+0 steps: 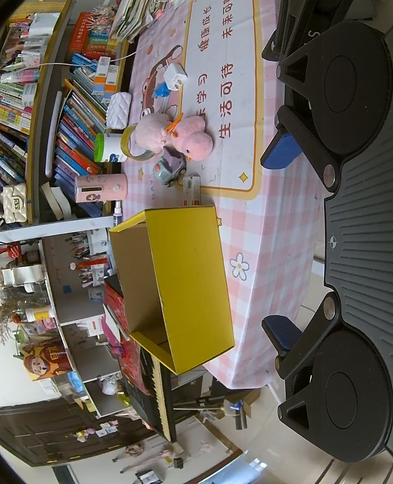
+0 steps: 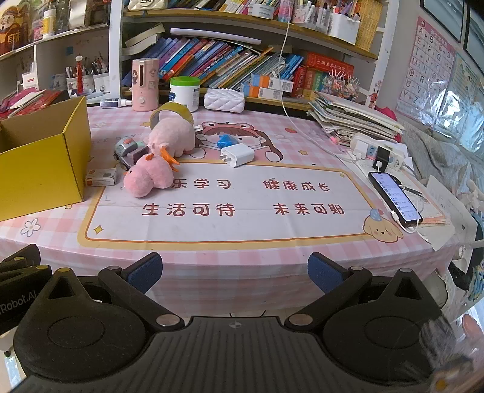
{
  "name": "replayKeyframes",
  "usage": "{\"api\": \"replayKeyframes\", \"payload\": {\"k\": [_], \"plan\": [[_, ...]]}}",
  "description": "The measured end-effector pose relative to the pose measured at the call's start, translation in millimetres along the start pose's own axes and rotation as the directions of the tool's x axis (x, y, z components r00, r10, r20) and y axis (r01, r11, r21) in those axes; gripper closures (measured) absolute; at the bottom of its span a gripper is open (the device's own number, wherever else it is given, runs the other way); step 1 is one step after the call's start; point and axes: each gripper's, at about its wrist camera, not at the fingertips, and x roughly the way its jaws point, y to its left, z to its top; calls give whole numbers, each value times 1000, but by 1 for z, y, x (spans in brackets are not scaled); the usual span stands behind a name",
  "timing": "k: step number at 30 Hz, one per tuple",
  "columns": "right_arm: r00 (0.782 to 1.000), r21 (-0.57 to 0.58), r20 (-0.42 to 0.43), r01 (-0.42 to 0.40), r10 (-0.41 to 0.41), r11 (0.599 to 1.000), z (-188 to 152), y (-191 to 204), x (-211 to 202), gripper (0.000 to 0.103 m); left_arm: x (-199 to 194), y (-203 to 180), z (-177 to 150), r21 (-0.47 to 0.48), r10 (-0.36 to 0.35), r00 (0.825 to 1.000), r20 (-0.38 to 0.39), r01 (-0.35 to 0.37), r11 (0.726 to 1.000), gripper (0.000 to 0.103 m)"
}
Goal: Organize objects
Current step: 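Move both tools toward the pink plush pigs and white charger plug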
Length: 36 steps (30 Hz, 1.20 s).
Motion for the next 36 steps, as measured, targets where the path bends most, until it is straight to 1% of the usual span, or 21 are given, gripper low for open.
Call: {"api": "replayKeyframes", "payload": {"k": [17,36], "plan": [[1000,-7,0,-4,4,1000,-1,2,-1,0,-2,2,-4,-12,5,1000,-14,-5,1000,0],[1000,-6,9,-4,4,1000,-3,0,-4,0,-6,-1,-3,-7,1,1000,-4,-1,1000,0]]}}
